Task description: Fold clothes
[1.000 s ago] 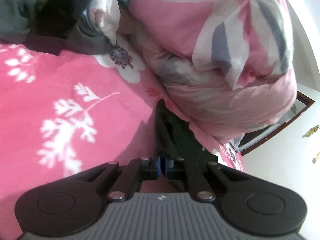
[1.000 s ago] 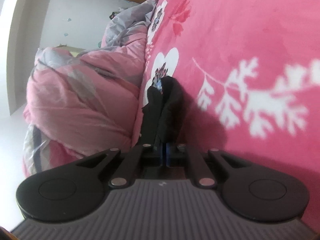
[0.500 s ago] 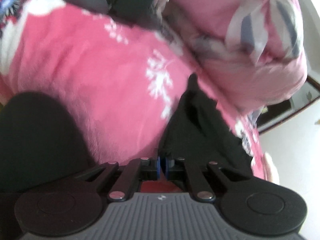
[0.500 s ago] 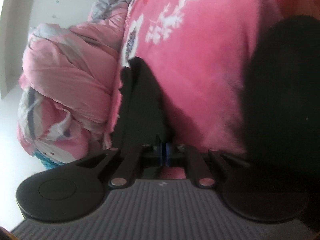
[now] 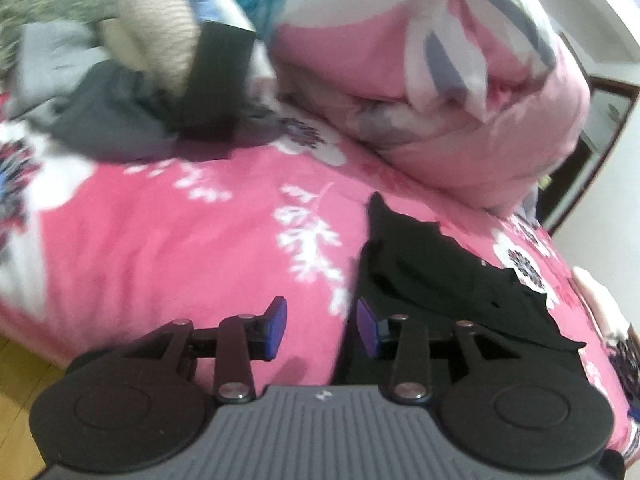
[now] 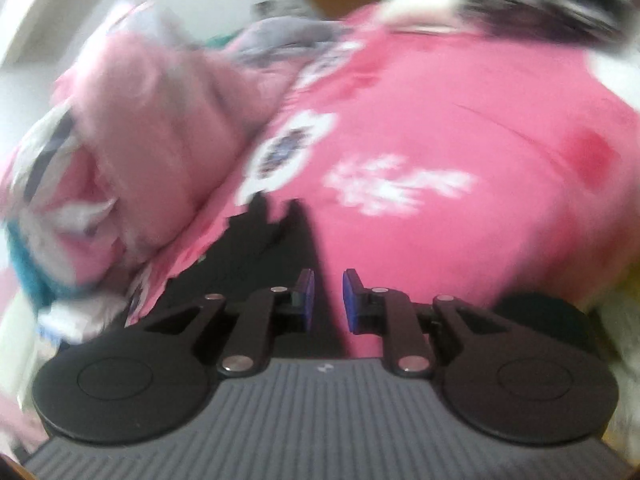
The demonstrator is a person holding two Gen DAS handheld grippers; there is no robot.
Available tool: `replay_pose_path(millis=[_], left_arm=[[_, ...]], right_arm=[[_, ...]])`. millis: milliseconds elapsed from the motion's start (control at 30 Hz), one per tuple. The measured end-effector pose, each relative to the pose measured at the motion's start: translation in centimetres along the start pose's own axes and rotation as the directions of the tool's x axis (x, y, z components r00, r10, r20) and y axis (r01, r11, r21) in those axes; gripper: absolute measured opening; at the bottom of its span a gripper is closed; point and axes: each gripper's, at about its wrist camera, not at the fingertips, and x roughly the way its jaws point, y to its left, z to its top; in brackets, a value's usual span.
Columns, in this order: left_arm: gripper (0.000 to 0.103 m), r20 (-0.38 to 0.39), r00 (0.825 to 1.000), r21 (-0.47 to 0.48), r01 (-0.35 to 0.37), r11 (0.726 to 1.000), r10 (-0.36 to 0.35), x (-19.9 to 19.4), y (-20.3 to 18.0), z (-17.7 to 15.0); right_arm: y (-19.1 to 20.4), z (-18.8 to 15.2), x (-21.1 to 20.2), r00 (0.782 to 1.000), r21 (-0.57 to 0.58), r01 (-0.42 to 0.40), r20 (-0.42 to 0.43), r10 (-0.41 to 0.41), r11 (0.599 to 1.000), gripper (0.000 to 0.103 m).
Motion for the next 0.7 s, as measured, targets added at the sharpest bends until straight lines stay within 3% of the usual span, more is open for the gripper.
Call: replay_pose_path(millis=[100,167,300,400,467,600,700], left_arm=[[0.037,-0.066,0.997,0.006,-0.034,0.999,0.034,3.4,-2.3,1.7],[0.037,-0.097,0.995,-0.023,-0.032,0.999,0.030,5.3,-3.1,2.4],[0.037,-0.020,1.000,0.028,-0.015,0.999,0.016,6.4,-5.0,2.2],[0.037,0.074,0.997,0.167,-0.039,0.985,0.027,6.2,-7.2,0.7],[0.038,0.089,0.996,0.257,-0.028,0.966,0.005,6.3,-8.2,-0.4],[0.039,0.034,0.999,0.335,-0.009,0.942,-0.003,7.7,-8.8,-2.1],[0.038,0.014,1.000,0.338,-0.001,0.941,-0.003,8.2,-8.1,-2.5]], right_arm=[[5.9,-0.5,3.9,0.993,-0.195,-0.102,-0.080,0.088,0.975,0.016],[10.5,-1.7,7.0,0.976,-0.326,-0.193,-0.163,0.146,0.925,0.016],[19.3,-4.9,13.2,0.925,-0.540,-0.349,-0.329,0.190,0.766,0.016],[23.3,-7.4,16.8,0.896,-0.612,-0.399,-0.418,0.149,0.683,0.016],[25.1,-8.7,18.7,0.870,-0.629,-0.433,-0.478,0.118,0.646,0.016],[26.4,-9.5,22.7,0.829,-0.628,-0.441,-0.558,0.023,0.641,0.013],[26.4,-7.5,25.0,0.818,-0.561,-0.426,-0.575,0.037,0.710,0.011]])
